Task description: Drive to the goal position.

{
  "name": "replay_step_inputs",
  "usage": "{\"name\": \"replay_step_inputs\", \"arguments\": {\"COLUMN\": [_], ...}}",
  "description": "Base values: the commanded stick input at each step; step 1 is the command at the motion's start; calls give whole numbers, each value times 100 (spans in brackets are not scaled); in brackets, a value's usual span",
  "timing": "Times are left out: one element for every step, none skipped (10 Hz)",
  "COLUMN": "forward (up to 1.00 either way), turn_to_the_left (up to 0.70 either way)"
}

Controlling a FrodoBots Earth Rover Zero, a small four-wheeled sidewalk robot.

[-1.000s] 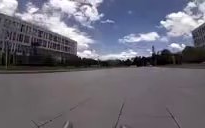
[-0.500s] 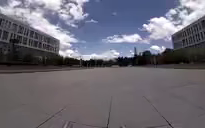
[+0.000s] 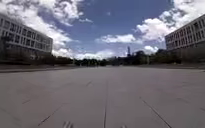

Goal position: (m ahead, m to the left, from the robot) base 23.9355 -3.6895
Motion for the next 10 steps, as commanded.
{"name": "replay_step_inputs", "arguments": {"forward": [70,70,70,70,70,70,70,70,70,70], "turn_to_the_left": [0,0,0,0,0,0,0,0,0,0]}}
